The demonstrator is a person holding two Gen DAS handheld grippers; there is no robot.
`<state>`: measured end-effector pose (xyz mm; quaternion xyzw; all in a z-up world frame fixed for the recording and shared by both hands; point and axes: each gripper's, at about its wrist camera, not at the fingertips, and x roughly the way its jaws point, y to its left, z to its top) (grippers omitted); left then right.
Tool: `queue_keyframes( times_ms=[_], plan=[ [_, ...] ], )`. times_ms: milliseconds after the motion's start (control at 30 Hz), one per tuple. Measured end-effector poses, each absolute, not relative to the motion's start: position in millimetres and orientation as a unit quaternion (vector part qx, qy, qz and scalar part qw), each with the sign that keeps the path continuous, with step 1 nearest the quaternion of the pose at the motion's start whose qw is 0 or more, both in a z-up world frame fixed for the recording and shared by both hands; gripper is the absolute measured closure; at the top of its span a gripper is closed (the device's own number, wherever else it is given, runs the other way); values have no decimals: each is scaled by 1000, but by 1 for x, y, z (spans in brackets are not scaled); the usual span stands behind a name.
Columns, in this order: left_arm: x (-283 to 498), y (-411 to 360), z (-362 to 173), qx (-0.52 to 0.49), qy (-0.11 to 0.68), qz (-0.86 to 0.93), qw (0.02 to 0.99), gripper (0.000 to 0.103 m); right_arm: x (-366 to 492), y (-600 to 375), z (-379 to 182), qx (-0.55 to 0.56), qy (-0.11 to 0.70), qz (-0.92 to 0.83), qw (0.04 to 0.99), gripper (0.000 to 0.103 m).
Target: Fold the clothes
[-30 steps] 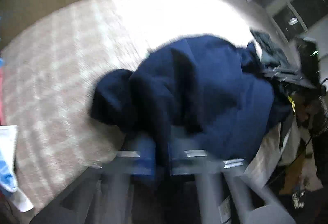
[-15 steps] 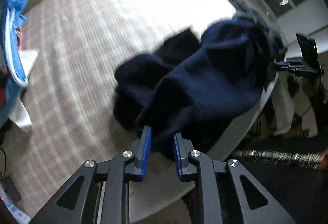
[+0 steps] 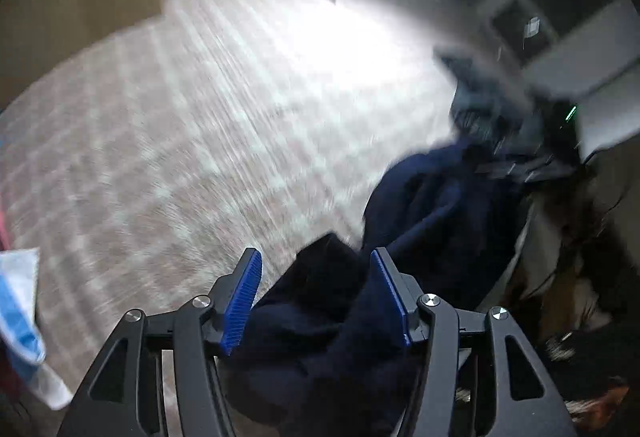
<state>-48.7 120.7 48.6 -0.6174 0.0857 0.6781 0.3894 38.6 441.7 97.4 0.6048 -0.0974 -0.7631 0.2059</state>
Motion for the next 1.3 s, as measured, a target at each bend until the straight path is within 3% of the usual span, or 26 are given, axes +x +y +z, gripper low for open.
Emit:
queue_keyframes(
  times_ms=[67,100,133,167,233,467,567,667,767,833,967,1067,1167,1300],
  plan=[
    [-39,136,23,-642,77,642,412,61,45,436,98,604,-85,-763,216,59],
    [-33,141,15,-649,70,629,422,84,49,435,100,600,-83,-764,222,73],
    [-28,144,9,-654,65,623,425,92,53,434,104,594,-81,-767,227,87],
    [-24,144,11,-650,64,629,422,93,57,433,108,589,-79,-770,232,97],
    [-23,141,28,-631,65,649,420,95,61,437,133,559,-71,-795,224,97],
    [-37,79,189,-477,54,795,370,95,63,472,281,392,-88,-896,190,98],
    [-6,58,217,-442,67,819,360,95,87,474,293,380,-92,-897,206,98],
    [25,33,179,-493,69,787,364,90,113,470,276,412,-99,-876,230,97],
    [57,17,88,-609,84,716,330,89,135,448,173,577,-57,-791,196,92],
    [64,5,59,-644,67,699,303,92,148,449,130,632,-35,-757,163,92],
    [56,-1,63,-625,48,721,296,91,140,464,136,608,-68,-777,145,88],
    [39,17,70,-600,64,731,318,80,115,458,156,562,-55,-813,141,60],
    [16,51,70,-578,96,738,335,79,90,445,158,541,-28,-828,143,60],
    [-18,101,70,-547,147,743,358,67,51,440,131,561,-17,-817,137,60]
  ],
)
